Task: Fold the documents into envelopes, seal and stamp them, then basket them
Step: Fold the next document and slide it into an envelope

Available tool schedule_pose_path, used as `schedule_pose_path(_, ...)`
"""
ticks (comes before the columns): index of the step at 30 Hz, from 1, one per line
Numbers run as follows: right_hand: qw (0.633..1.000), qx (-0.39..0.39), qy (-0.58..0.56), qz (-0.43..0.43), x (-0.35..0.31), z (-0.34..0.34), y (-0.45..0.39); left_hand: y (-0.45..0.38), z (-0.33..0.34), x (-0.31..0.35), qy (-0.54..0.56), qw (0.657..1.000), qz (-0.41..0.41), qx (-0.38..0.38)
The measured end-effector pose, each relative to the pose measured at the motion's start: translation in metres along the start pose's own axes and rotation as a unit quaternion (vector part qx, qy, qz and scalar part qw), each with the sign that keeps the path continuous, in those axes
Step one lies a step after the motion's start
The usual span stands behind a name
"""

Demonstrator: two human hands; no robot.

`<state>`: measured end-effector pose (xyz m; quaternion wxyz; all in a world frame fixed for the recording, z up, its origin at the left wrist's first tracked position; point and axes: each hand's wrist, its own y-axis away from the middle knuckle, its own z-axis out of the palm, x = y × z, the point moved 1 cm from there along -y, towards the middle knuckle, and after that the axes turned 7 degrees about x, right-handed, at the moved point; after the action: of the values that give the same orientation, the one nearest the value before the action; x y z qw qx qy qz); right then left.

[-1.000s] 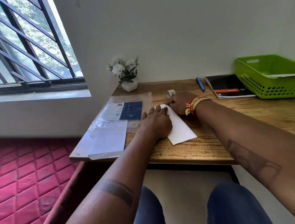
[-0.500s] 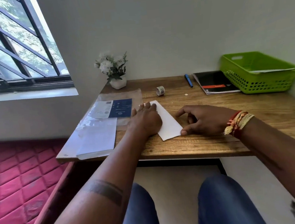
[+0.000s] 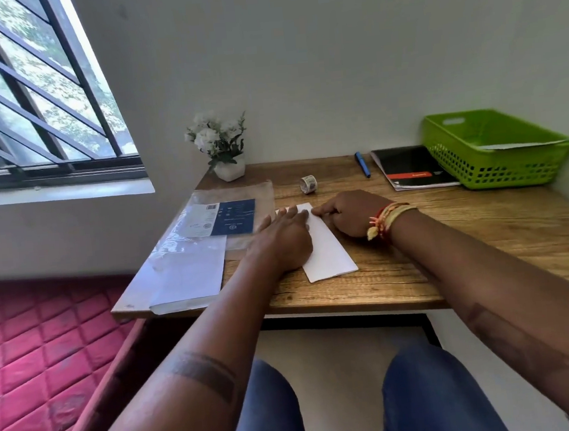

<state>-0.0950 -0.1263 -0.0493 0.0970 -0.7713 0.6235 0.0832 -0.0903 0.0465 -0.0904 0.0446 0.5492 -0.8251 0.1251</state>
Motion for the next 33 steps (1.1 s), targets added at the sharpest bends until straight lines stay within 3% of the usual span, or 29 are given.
schedule_pose_path(9, 0.997, 0.037, 0.065, 0.023, -0.01, 0.014, -0.027, -0.001, 0.002, -0.003, 0.01, 1.0, 0.004, 0.012)
schedule_pose_path(12, 0.997, 0.062, 0.033, 0.032, -0.003, 0.02, -0.013, -0.001, 0.003, -0.003, 0.005, 1.0, 0.003, 0.013)
schedule_pose_path(16, 0.999, 0.016, -0.034, 0.035, -0.002, 0.001, 0.013, -0.002, 0.004, -0.004, 0.003, 1.0, 0.005, 0.01)
schedule_pose_path(27, 0.991, -0.105, -0.058, 0.05, 0.0, -0.021, 0.071, 0.003, -0.004, 0.002, -0.01, 1.0, -0.001, -0.002)
schedule_pose_path(30, 0.991, -0.087, -0.077, 0.062, 0.0, -0.019, 0.079, 0.011, -0.005, 0.005, 0.017, 0.998, -0.008, 0.063)
schedule_pose_path(33, 0.987, 0.003, -0.101, 0.124, -0.008, -0.01, 0.084, 0.018, -0.005, 0.008, 0.017, 0.984, -0.008, 0.176)
